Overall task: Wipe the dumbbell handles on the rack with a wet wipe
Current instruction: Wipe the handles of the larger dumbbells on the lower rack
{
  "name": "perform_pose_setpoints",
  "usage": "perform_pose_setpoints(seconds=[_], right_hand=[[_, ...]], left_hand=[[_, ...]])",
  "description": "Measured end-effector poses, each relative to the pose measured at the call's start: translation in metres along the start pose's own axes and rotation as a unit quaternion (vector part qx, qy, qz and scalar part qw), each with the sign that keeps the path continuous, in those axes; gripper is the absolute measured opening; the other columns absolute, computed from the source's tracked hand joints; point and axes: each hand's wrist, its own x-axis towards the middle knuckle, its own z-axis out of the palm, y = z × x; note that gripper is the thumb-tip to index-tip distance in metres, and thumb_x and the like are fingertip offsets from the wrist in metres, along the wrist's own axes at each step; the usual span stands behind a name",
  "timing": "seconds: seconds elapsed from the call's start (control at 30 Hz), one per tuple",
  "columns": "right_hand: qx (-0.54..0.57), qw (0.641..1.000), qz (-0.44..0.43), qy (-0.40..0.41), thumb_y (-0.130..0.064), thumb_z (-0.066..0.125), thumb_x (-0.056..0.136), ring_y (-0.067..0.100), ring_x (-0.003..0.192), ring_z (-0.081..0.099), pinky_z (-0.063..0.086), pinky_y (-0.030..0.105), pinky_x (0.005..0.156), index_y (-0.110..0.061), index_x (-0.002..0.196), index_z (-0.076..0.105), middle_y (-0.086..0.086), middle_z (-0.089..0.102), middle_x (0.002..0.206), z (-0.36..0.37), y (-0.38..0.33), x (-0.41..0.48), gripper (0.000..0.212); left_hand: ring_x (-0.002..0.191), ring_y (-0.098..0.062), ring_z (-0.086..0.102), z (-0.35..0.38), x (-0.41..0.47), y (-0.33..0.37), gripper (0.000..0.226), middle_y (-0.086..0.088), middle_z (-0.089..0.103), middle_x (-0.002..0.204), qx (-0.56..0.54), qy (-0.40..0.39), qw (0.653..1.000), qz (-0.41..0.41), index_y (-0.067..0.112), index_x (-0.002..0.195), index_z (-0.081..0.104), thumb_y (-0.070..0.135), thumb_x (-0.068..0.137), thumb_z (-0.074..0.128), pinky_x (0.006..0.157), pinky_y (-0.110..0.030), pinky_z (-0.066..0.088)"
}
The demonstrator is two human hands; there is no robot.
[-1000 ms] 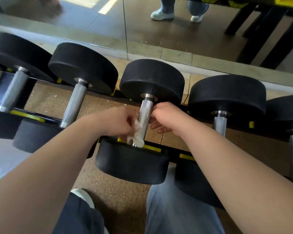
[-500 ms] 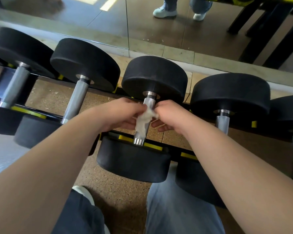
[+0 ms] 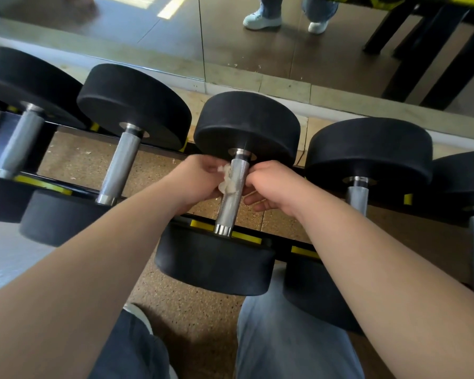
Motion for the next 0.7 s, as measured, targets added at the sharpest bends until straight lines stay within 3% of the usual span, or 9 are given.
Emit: perform_pose_setpoints(seconds=[0.13, 0.23, 0.3, 0.4, 0.5, 0.6, 0.67, 0.7], right_hand=[[-0.007, 1.000, 0.006, -0.011, -0.012, 0.046, 0.101, 0.020, 0.083, 0.071, 0.059, 0.034, 0.070, -0.014, 0.114, 0.068, 0.008, 0.073, 0.100, 0.000, 0.000, -0.001, 0.025], [-0.009, 1.000, 0.006, -0.014, -0.010, 0.045, 0.101, 0.020, 0.082, 0.071, 0.058, 0.034, 0.069, -0.014, 0.115, 0.067, 0.008, 0.072, 0.099, 0.002, 0.001, 0.000, 0.026], [-0.010, 1.000, 0.000, -0.008, -0.009, 0.046, 0.100, 0.019, 0.081, 0.071, 0.060, 0.035, 0.070, -0.014, 0.115, 0.067, 0.007, 0.072, 0.097, 0.002, 0.000, 0.000, 0.027], [0.027, 0.999, -0.004, 0.024, -0.007, 0.045, 0.100, 0.020, 0.082, 0.070, 0.059, 0.034, 0.073, -0.012, 0.113, 0.070, 0.005, 0.070, 0.095, 0.001, -0.002, 0.001, 0.029], [0.060, 0.996, 0.010, 0.065, -0.008, 0.045, 0.100, 0.021, 0.082, 0.066, 0.058, 0.032, 0.068, -0.011, 0.113, 0.070, 0.008, 0.068, 0.095, 0.001, -0.003, 0.003, 0.028], [0.032, 0.997, 0.030, 0.064, -0.016, 0.045, 0.103, 0.021, 0.090, 0.068, 0.061, 0.034, 0.067, -0.015, 0.128, 0.064, 0.008, 0.066, 0.111, 0.002, 0.000, 0.005, 0.031], [0.022, 0.998, 0.038, 0.043, -0.018, 0.043, 0.104, 0.021, 0.090, 0.069, 0.059, 0.033, 0.065, -0.017, 0.133, 0.059, 0.008, 0.065, 0.116, 0.002, 0.002, 0.005, 0.033], [0.015, 0.999, 0.037, 0.037, -0.017, 0.042, 0.104, 0.020, 0.090, 0.069, 0.059, 0.033, 0.064, -0.017, 0.134, 0.058, 0.008, 0.065, 0.116, 0.002, 0.003, 0.005, 0.034]], left_hand=[[0.079, -0.015, 0.073, -0.008, -0.007, -0.008, 0.024, -0.010, 0.073, 0.087, 0.152, -0.169, 0.969, -0.098, 0.005, 0.094, 0.068, -0.010, 0.095, 0.050, 0.075, -0.026, 0.061], [0.072, -0.011, 0.072, -0.008, -0.008, -0.010, 0.022, -0.009, 0.072, 0.086, 0.209, -0.180, 0.958, -0.081, 0.005, 0.096, 0.067, -0.011, 0.092, 0.052, 0.064, -0.022, 0.055], [0.082, -0.016, 0.074, -0.005, -0.001, -0.012, 0.029, -0.012, 0.075, 0.095, 0.142, -0.140, 0.978, -0.052, 0.006, 0.105, 0.070, -0.012, 0.092, 0.050, 0.070, -0.026, 0.056], [0.094, -0.027, 0.069, 0.003, 0.006, -0.009, 0.043, -0.018, 0.072, 0.102, -0.085, -0.100, 0.990, -0.045, 0.004, 0.113, 0.069, -0.015, 0.093, 0.037, 0.087, -0.039, 0.054], [0.096, -0.030, 0.066, 0.002, 0.003, -0.007, 0.051, -0.022, 0.068, 0.107, -0.163, -0.149, 0.974, -0.046, -0.002, 0.121, 0.064, -0.017, 0.087, 0.030, 0.087, -0.037, 0.049], [0.085, -0.022, 0.071, -0.010, -0.006, -0.008, 0.043, -0.021, 0.072, 0.114, 0.006, -0.213, 0.973, -0.089, 0.000, 0.124, 0.063, -0.014, 0.091, 0.039, 0.069, -0.026, 0.055], [0.070, -0.016, 0.068, -0.015, -0.010, -0.011, 0.037, -0.021, 0.073, 0.116, 0.110, -0.211, 0.966, -0.104, 0.003, 0.120, 0.066, -0.012, 0.093, 0.046, 0.054, -0.021, 0.051], [0.069, -0.014, 0.069, -0.015, -0.008, -0.013, 0.037, -0.020, 0.073, 0.116, 0.113, -0.199, 0.969, -0.098, 0.004, 0.120, 0.067, -0.012, 0.093, 0.047, 0.054, -0.021, 0.052]])
